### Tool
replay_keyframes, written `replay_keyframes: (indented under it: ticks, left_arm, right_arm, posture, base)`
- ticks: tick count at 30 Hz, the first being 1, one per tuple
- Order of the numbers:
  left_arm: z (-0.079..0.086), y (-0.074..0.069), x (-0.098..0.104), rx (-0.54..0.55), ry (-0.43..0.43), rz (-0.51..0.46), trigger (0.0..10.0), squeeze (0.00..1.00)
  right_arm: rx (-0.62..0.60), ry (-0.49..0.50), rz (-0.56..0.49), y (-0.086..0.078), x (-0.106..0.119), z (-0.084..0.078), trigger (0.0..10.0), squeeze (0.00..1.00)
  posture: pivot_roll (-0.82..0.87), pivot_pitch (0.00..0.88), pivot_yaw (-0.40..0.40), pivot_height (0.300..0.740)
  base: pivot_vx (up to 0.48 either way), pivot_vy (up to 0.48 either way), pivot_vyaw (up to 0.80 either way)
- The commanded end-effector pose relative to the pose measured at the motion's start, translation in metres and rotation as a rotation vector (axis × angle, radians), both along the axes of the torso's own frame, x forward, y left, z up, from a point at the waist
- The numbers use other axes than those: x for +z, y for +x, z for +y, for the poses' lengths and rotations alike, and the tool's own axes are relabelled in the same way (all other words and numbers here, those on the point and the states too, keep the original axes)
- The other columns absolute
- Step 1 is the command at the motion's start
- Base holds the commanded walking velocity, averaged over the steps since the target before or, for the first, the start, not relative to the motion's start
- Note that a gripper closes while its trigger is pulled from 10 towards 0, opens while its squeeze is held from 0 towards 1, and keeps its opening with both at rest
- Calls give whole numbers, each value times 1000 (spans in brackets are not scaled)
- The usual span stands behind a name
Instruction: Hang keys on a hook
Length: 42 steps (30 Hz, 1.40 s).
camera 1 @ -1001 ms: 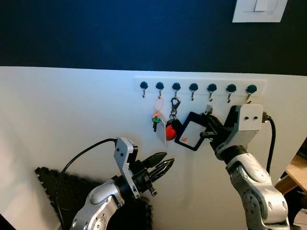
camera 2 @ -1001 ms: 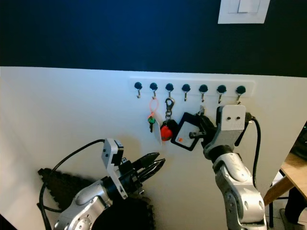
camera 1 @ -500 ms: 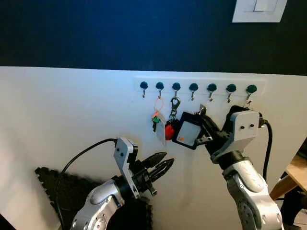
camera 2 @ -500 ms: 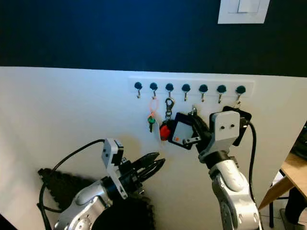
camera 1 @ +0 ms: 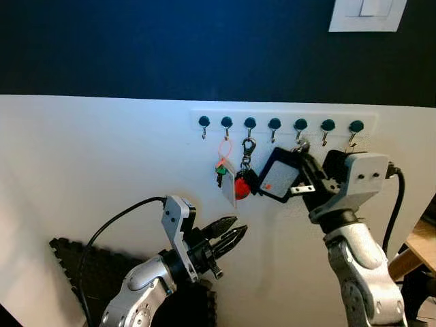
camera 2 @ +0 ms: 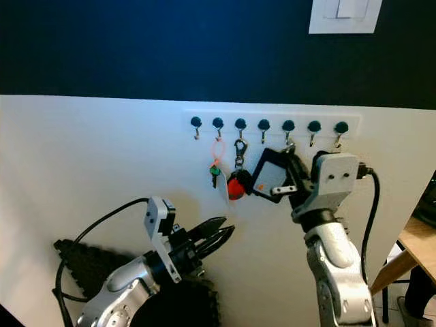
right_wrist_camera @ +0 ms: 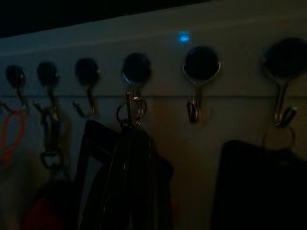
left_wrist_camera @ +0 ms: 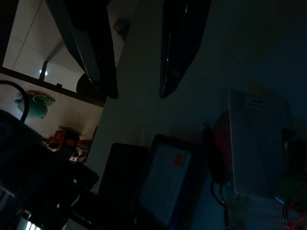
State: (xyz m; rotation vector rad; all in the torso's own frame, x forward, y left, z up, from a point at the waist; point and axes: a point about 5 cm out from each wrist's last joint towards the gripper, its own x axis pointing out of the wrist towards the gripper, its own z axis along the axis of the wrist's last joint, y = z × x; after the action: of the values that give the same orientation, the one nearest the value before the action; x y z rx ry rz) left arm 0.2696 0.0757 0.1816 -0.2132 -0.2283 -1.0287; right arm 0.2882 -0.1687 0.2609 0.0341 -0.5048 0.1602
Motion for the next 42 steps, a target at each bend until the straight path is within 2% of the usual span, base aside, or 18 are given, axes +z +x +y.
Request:
replay_keyframes:
  ticks: [1, 13, 21, 29, 33, 42]
  left_arm:
    - [4, 0, -2, 7, 35, -7, 10000, 0]
    - [4, 0, -2, 11, 35, -7, 10000, 0]
    - [4, 0, -3, 9, 36, -7, 10000, 0]
    - [4, 0, -2, 8, 38, -7, 10000, 0]
    - [4, 0, -2, 9, 37, -9, 10000, 0]
    - [4, 0, -1, 9, 35, -10, 10000, 0]
  right_arm:
    - [1, 9, 8, 2, 1, -1, 10000, 0]
    - [23, 3, 50, 6, -2, 1, 10000, 0]
    - [29, 6, 128, 6, -19, 4, 10000, 0]
    - [22, 14, 138, 7, -20, 3, 10000, 0]
    - [25, 14, 118, 6, -17, 3, 10000, 0]
    - [65, 2, -44, -5, -2, 8, 10000, 0]
  posture:
    - [56, 53, 52, 740]
    - [56, 55, 49, 740]
    - [55, 55, 51, 740]
    - [56, 55, 53, 740]
    - [57, 53, 51, 740]
    - [56, 57, 51, 740]
  base:
    - [0, 0, 0]
    - [0, 0, 0]
    - [0, 0, 0]
    - [0, 0, 0]
    - [0, 0, 0]
    - [0, 0, 0]
